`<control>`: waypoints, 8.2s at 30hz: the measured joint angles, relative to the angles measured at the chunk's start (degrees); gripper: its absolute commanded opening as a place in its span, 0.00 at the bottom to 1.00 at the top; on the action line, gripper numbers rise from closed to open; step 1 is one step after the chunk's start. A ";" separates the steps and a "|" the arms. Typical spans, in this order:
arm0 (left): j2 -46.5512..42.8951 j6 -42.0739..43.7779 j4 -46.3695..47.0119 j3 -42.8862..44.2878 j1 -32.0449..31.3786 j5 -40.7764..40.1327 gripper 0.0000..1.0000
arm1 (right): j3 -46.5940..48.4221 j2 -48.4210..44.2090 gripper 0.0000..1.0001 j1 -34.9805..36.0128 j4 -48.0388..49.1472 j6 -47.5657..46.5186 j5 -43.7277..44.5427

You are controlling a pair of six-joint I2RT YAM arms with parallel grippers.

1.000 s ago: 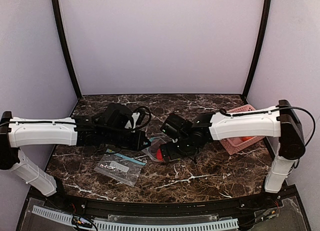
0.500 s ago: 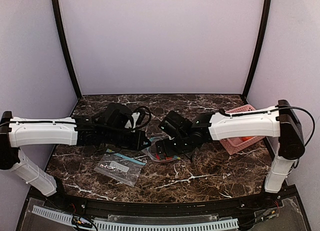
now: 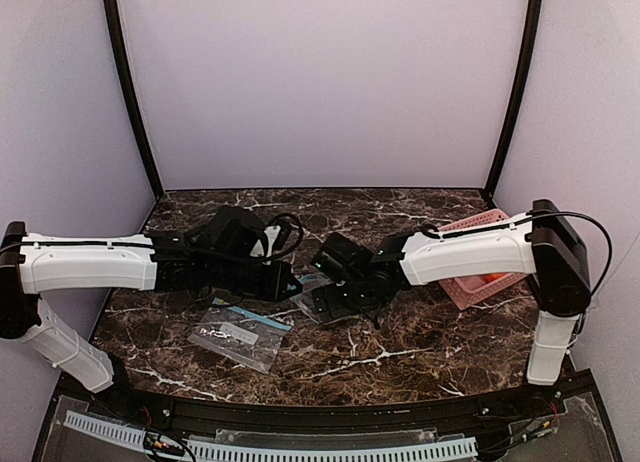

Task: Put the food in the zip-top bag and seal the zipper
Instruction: Adjust the fake fruit in the zipper food storage bag, then pick up the fake fruit from the bin, then place the fake fruit in the zipper food storage bag.

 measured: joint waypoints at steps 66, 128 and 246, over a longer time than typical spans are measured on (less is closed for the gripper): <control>2.91 -1.07 1.31 -0.24 1.55 4.76 0.01 | -1.97 -3.08 0.99 -6.05 -0.70 -5.46 -4.94; -3.41 0.22 1.51 -6.45 7.61 3.74 0.01 | -10.73 -16.15 0.99 -56.37 -2.40 -27.93 -22.14; -7.54 -1.66 3.87 -11.78 8.02 4.48 0.01 | 1.20 -11.23 0.66 2.01 5.62 -9.90 -11.13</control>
